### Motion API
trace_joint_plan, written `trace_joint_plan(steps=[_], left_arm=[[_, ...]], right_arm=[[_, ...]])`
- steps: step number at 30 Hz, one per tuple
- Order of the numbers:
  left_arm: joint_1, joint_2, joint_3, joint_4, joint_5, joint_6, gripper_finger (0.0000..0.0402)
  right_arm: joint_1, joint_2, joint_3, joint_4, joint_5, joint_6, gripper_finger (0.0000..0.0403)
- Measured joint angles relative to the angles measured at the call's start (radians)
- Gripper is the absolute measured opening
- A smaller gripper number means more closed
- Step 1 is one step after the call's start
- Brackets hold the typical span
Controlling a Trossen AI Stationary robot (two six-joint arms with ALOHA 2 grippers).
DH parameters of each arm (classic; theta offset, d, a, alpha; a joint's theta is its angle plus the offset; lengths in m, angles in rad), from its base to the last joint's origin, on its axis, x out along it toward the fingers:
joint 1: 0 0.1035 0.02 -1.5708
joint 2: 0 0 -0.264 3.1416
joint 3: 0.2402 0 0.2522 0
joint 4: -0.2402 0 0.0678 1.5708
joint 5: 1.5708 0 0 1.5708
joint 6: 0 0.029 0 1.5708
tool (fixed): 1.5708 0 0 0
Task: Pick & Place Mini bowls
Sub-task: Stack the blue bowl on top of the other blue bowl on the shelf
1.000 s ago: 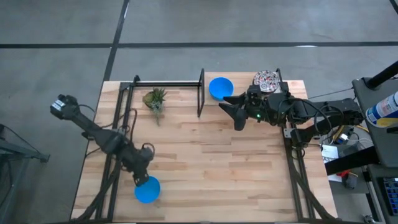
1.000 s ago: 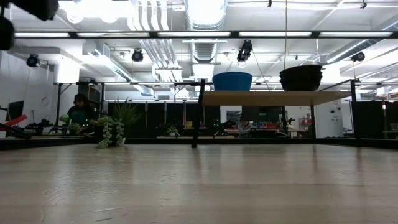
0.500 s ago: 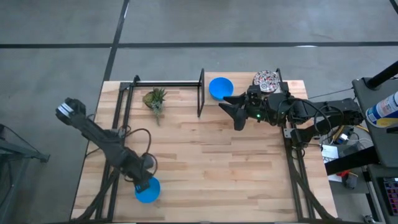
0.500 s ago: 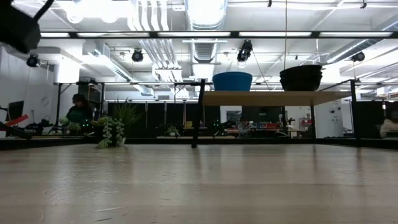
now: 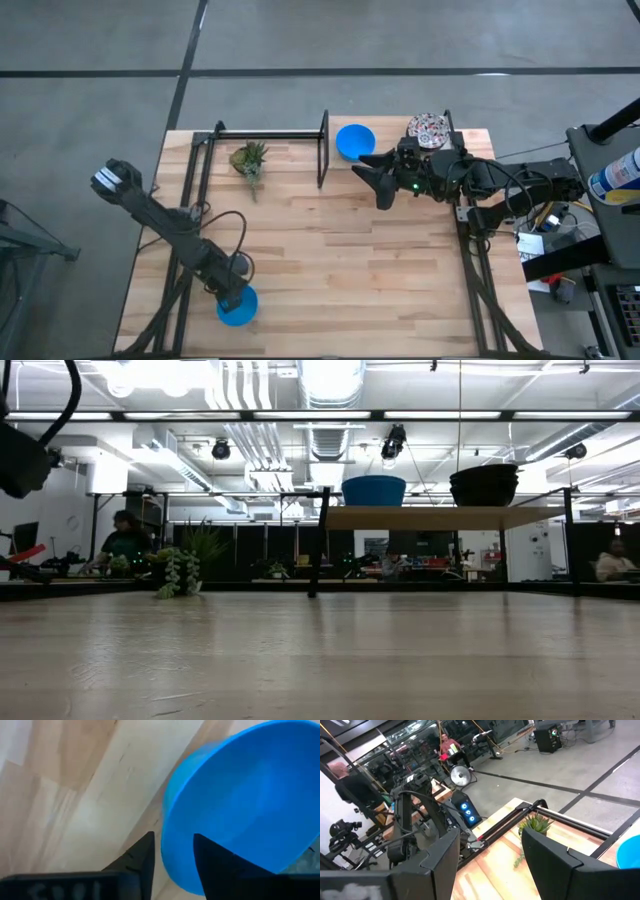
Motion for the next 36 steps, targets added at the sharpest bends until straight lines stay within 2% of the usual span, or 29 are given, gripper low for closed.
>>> trace_joint_plan(steps=[8, 14, 22, 28, 36], left_arm=[[0.002, -0.001, -0.059, 0.004, -0.029, -0.055, 0.0011], [0.025, -0.037, -0.058, -0.013, -0.065, -0.078, 0.0003], [0.125, -0.147, 0.029, -0.093, -0.2, -0.083, 0.0001], [0.227, -0.197, 0.179, -0.255, -0.373, -0.074, 0.0001], [0.4, -0.166, 0.435, -0.419, -0.56, 0.011, 0.0]], right_arm=[[0.0, 0.0, 0.0, 0.0, -0.001, 0.008, 0.021], [0.0, -0.001, 0.0, -0.03, -0.003, 0.042, 0.021], [0.0, -0.001, -0.005, -0.082, -0.008, 0.158, 0.021], [0.001, -0.001, -0.015, -0.135, -0.012, 0.232, 0.021], [0.008, 0.0, -0.03, -0.134, -0.035, 0.299, 0.021]])
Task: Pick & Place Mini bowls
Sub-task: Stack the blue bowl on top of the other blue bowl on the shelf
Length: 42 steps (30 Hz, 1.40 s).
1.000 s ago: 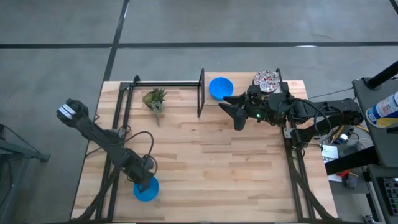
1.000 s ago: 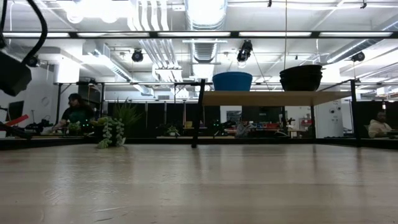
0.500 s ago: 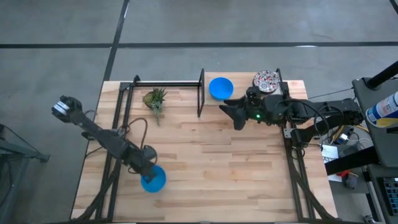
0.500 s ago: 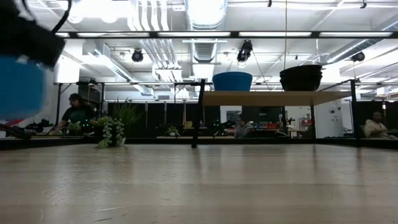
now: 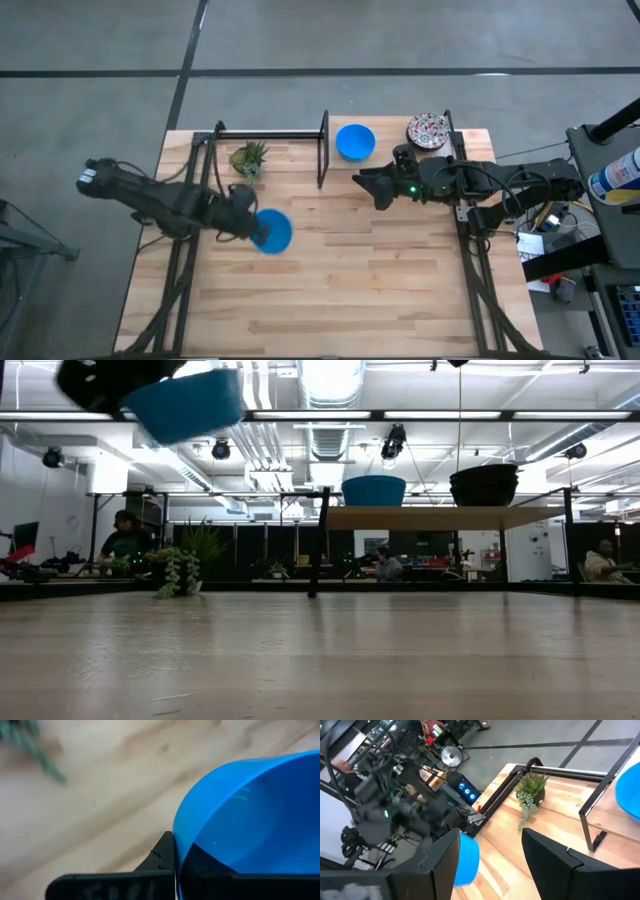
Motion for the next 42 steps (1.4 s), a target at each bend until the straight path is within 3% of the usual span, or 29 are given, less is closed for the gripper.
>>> trace_joint_plan(steps=[4, 11, 14, 17, 24, 28, 34, 42], left_arm=[[0.093, 0.03, 0.123, -0.02, -0.028, 0.155, 0.0], [0.28, 0.117, 0.314, -0.027, -0.031, 0.369, 0.0], [0.335, 0.178, 0.404, -0.037, -0.043, 0.446, 0.0], [0.366, 0.246, 0.494, -0.062, -0.128, 0.509, 0.0], [0.379, 0.341, 0.651, -0.105, -0.408, 0.592, 0.0], [0.377, 0.351, 0.704, -0.099, -0.54, 0.667, 0.0], [0.365, 0.334, 0.73, -0.01, -0.584, 0.776, 0.0], [0.355, 0.332, 0.728, 0.008, -0.595, 0.808, 0.0]], right_arm=[[0.006, 0.0, 0.0, 0.005, -0.052, 0.007, 0.021], [0.013, 0.017, 0.002, 0.007, -0.052, 0.046, 0.021], [0.013, 0.057, 0.019, 0.013, -0.027, 0.046, 0.021], [0.013, 0.112, 0.047, 0.011, 0.027, 0.027, 0.0206], [0.039, 0.244, 0.167, 0.008, 0.292, -0.218, 0.0185], [0.039, 0.318, 0.246, 0.007, 0.325, -0.334, 0.0176], [0.037, 0.405, 0.35, 0.006, 0.435, -0.472, 0.0171], [0.029, 0.504, 0.471, 0.009, 0.546, -0.759, 0.0171]])
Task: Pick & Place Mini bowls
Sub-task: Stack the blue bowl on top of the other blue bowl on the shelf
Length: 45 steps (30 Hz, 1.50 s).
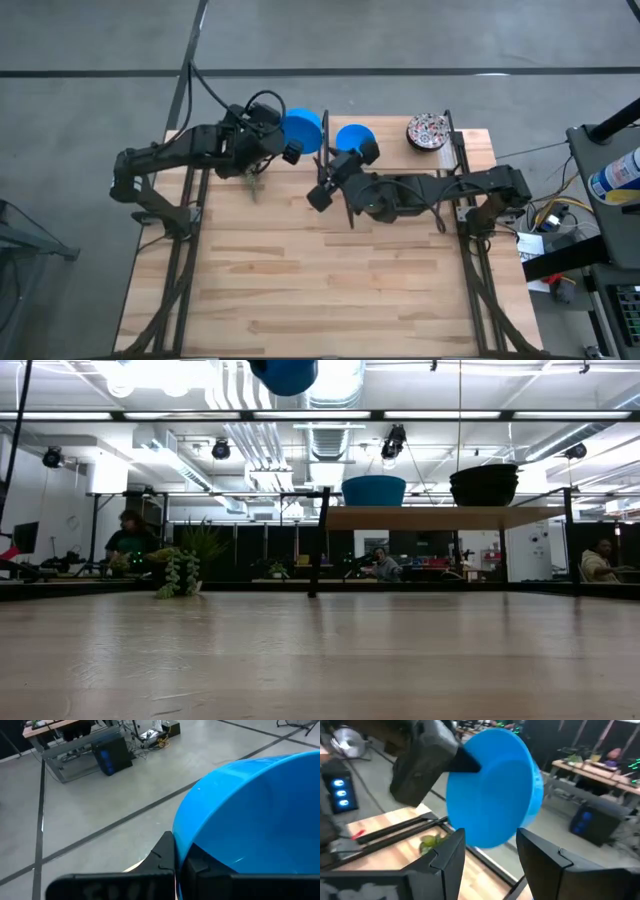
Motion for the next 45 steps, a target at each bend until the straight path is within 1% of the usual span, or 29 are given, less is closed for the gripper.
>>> trace_joint_plan(steps=[7, 10, 16, 19, 21, 24, 26, 28, 29, 34, 39, 42, 45], left_arm=[[-0.004, 0.0, 0.0, -0.01, 0.0, 0.005, 0.0], [-0.009, 0.0, 0.0, -0.01, -0.001, 0.005, 0.0], [-0.023, 0.0, -0.001, 0.01, -0.001, 0.026, 0.0], [-0.028, 0.0, -0.001, 0.011, 0.003, 0.027, 0.0], [-0.027, 0.0, -0.001, 0.01, 0.014, 0.027, 0.0], [-0.027, 0.0, -0.001, 0.008, 0.022, 0.032, 0.0], [-0.027, 0.0, -0.001, -0.001, 0.022, 0.032, 0.0], [-0.027, -0.001, -0.001, -0.004, 0.022, 0.032, 0.0], [-0.026, -0.001, -0.001, -0.003, 0.019, 0.03, 0.0], [-0.016, -0.002, -0.002, -0.001, 0.039, 0.007, 0.0016], [-0.004, -0.002, -0.001, 0.011, 0.099, 0.007, 0.0059], [-0.005, -0.002, 0.0, 0.033, 0.066, 0.004, 0.0084], [-0.005, 0.0, -0.001, 0.028, 0.05, 0.01, 0.0098]], right_arm=[[-0.028, 0.034, 0.045, -0.002, 0.125, 0.027, 0.0171], [-0.039, 0.028, 0.058, 0.001, 0.134, 0.038, 0.0171], [-0.076, 0.027, 0.064, -0.002, 0.049, 0.038, 0.0171], [-0.088, 0.027, 0.057, -0.003, 0.038, 0.04, 0.0169], [-0.091, 0.028, 0.056, -0.003, 0.029, 0.04, 0.016], [-0.101, 0.027, 0.061, -0.002, -0.043, 0.043, 0.0123], [-0.106, 0.027, 0.064, -0.005, -0.073, 0.064, 0.0083], [-0.113, 0.024, 0.064, -0.01, -0.081, 0.082, 0.0035], [-0.116, 0.023, 0.065, -0.01, -0.088, 0.083, 0.0025], [-0.121, 0.024, 0.066, -0.044, -0.087, 0.086, 0.0012], [-0.143, 0.025, 0.067, -0.058, -0.108, 0.088, 0.0009], [-0.16, 0.025, 0.067, -0.049, -0.168, 0.09, 0.0008], [-0.178, 0.028, 0.066, -0.052, -0.211, 0.09, 0.0007]])
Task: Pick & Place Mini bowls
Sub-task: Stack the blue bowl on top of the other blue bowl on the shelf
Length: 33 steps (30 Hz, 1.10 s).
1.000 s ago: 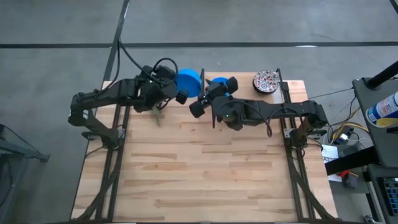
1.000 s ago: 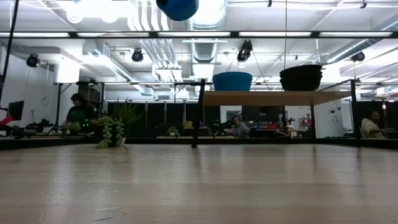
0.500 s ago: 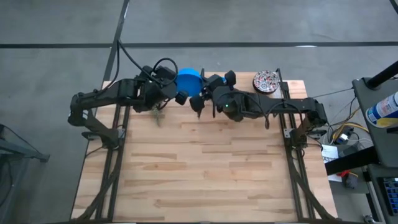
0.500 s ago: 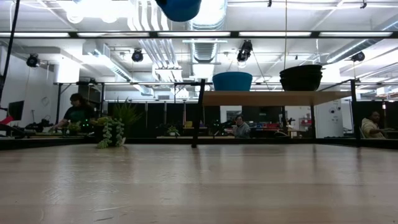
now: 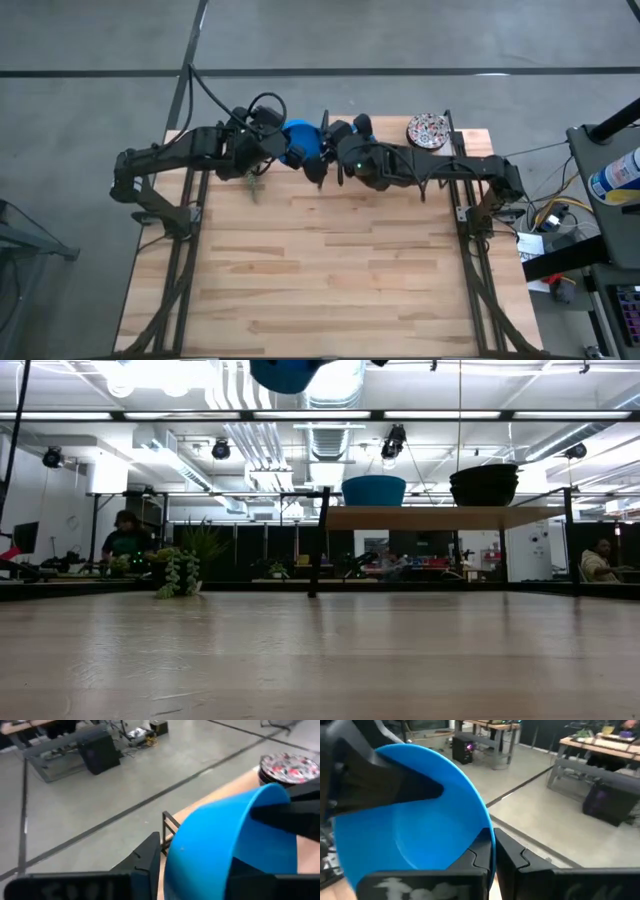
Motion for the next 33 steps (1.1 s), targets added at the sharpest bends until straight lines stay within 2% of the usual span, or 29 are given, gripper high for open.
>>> trace_joint_plan(steps=[7, 12, 16, 21, 27, 33], left_arm=[[-0.009, -0.011, 0.0, 0.037, -0.068, 0.049, 0.01], [-0.018, -0.021, 0.0, 0.11, -0.083, 0.112, 0.01], [-0.018, -0.027, 0.0, 0.153, -0.088, 0.15, 0.01], [-0.036, -0.039, 0.0, 0.164, -0.08, 0.15, 0.01], [-0.066, -0.048, 0.0, 0.161, -0.039, 0.138, 0.01], [-0.099, -0.051, 0.0, 0.16, -0.034, 0.137, 0.01]], right_arm=[[-0.051, 0.0, 0.001, -0.015, -0.045, 0.026, 0.0007], [-0.098, -0.003, 0.002, -0.107, -0.103, 0.124, 0.0007], [-0.105, 0.0, -0.001, -0.106, -0.137, 0.108, 0.0008], [-0.152, -0.005, 0.0, -0.266, -0.185, 0.219, 0.0008], [-0.232, -0.044, 0.0, -0.463, -0.377, 0.391, 0.0008], [-0.342, -0.072, 0.0, -0.595, -0.535, 0.469, 0.0008]])
